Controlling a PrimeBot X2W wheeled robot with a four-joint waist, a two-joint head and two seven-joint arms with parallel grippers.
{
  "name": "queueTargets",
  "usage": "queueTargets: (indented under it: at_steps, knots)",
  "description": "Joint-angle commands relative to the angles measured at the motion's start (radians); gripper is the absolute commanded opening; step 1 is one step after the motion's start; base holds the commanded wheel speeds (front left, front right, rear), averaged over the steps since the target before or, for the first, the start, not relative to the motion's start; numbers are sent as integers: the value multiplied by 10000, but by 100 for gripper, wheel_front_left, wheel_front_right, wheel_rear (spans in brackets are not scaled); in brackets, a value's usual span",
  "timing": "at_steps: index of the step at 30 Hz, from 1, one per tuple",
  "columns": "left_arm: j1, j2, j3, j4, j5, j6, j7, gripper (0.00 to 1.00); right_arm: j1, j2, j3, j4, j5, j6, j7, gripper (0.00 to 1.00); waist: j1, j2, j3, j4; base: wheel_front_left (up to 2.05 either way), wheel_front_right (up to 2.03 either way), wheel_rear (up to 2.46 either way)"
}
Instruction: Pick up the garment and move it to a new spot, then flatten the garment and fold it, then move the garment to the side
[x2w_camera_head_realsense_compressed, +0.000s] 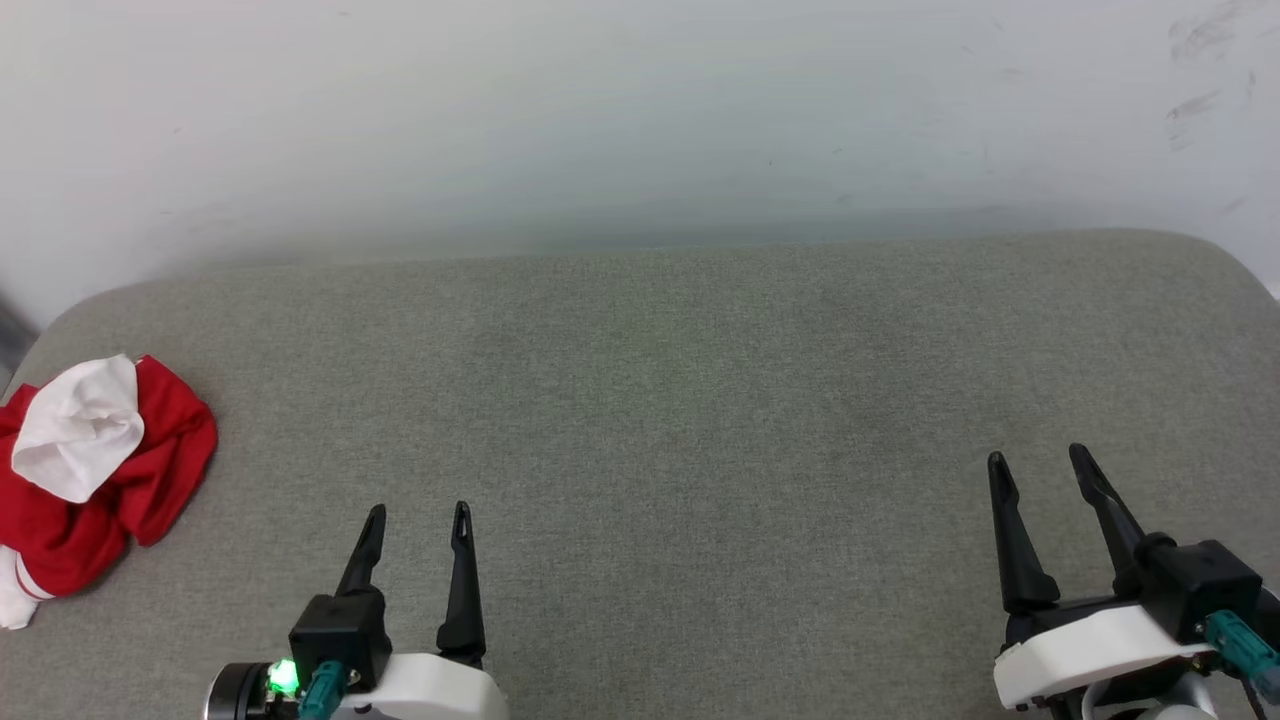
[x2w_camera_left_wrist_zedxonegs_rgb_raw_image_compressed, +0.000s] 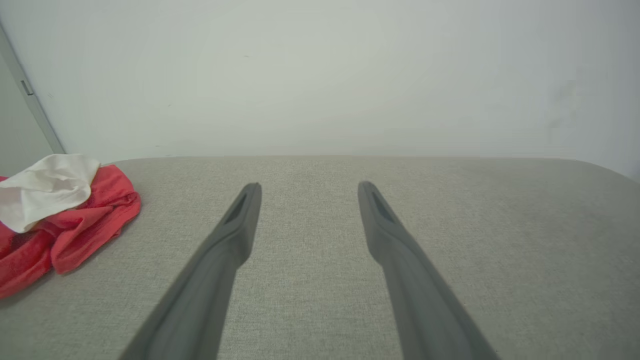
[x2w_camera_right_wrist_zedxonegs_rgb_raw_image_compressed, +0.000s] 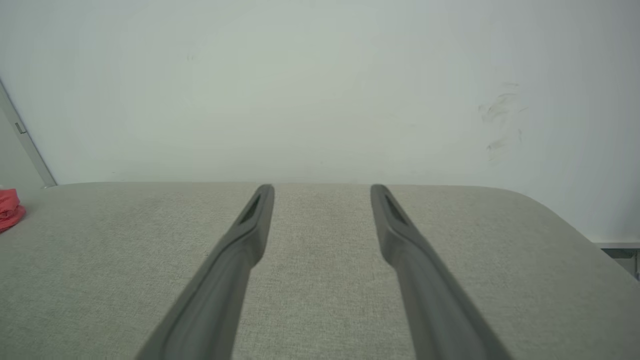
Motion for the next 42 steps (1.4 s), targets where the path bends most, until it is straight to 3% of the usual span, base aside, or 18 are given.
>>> queueTargets:
  at_steps: [1,5,8,13,19,29,42]
  knots:
    - [-183,105,-163,-67,239,166,-86,100,-6,8,11,-55,-218,0,-89,100,0,0,-3,-6,0,0,0]
    - [-207,260,-526,-98,391,407,-168,100,-2,9,136,2,-629,0,-177,100,0,0,-3,-25,0,0,0]
    - [-186,175,-594,-213,228,336,-241,100,21,10,181,44,-712,-1,-236,100,0,0,-1,-27,0,0,0]
    - [-9,0,-286,-282,66,-60,-324,100,78,11,219,132,-279,-1,-322,100,0,0,-6,-30,0,0,0]
    - [413,-669,670,-234,140,-1060,-463,100,165,13,310,228,-35,-1,-466,100,0,0,-42,-49,0,0,0]
    - [806,-1315,1715,216,838,-2311,-638,100,234,15,261,349,-202,-1,-636,100,0,0,-88,-47,0,0,0]
    - [862,-1586,2196,613,1654,-3030,-814,100,229,18,407,542,-396,-1,-808,100,0,0,-69,-93,0,0,0]
